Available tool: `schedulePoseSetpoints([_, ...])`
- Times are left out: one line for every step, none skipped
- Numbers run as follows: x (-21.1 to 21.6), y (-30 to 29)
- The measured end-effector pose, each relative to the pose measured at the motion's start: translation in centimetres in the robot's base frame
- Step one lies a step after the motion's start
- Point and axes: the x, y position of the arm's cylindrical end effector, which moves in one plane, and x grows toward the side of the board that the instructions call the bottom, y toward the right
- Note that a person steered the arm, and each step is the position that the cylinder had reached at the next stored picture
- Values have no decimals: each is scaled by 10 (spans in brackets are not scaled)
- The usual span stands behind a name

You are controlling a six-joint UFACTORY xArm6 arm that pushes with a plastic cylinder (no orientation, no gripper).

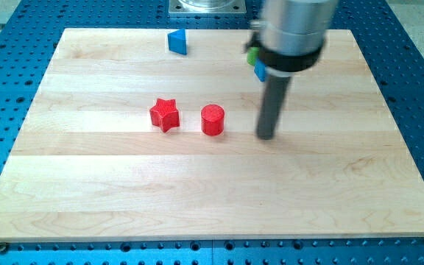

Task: Push the red blocks towards the triangle

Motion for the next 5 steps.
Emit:
schedulePoseSetpoints([-23, -79])
schedulePoseSetpoints([-11, -90])
schedulePoseSetpoints([37, -155])
schedulePoseSetpoints([-1, -195])
schedulePoseSetpoints([-12, -159])
